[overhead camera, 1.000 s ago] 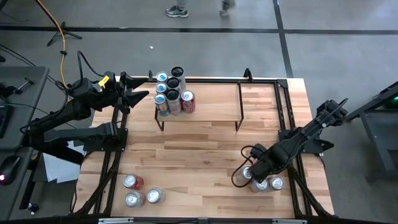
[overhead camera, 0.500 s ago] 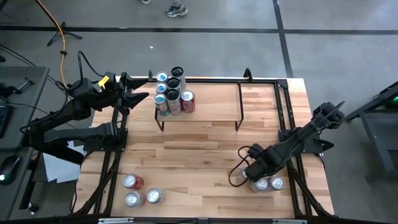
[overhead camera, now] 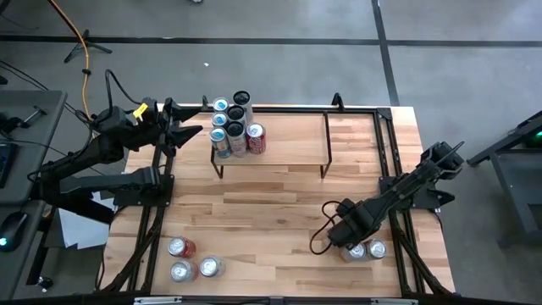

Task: Place canned beverage on shelf
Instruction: Put the right red-white soda can aligned with the other red-white soda can on the shelf

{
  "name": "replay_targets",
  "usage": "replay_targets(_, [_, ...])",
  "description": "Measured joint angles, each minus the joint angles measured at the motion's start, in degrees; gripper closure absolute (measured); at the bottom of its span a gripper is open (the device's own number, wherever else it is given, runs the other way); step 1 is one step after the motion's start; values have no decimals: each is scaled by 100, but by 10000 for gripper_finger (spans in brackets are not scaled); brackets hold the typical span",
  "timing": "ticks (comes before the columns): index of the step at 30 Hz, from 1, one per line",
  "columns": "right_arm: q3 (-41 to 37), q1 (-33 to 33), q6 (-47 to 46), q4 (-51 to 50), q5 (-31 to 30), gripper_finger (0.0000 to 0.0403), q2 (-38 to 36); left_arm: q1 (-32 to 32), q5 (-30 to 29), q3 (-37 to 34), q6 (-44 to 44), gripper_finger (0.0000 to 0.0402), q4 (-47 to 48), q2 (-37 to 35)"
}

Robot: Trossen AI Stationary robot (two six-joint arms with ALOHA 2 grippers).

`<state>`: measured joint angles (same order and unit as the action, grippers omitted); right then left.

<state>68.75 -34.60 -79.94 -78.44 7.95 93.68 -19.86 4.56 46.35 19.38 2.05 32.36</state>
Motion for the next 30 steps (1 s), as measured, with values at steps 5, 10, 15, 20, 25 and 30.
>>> replay_targets(5, [-196, 50, 122, 97, 200, 90, -3, 1, 0, 0, -2, 96, -113, 0])
replay_targets(10, [-272, 104, 228, 182, 251, 90, -6, 1, 0, 0, -2, 96, -191, -2])
replay_targets(15, [-282, 161, 504, 189, 251, 99, 1, 0, 0, 0, -3, 96, -197, 0])
replay_targets(20, [-183, 154, 846, 52, 140, 116, 37, 0, 0, 0, -4, 96, -198, 0])
replay_targets(25, [434, 204, 1344, -673, -636, 118, -22, 0, -2, 0, -4, 96, -220, 0])
replay_targets(30, [1306, 461, 1765, -1118, -772, 118, -430, 0, -3, 0, -4, 96, -239, 0])
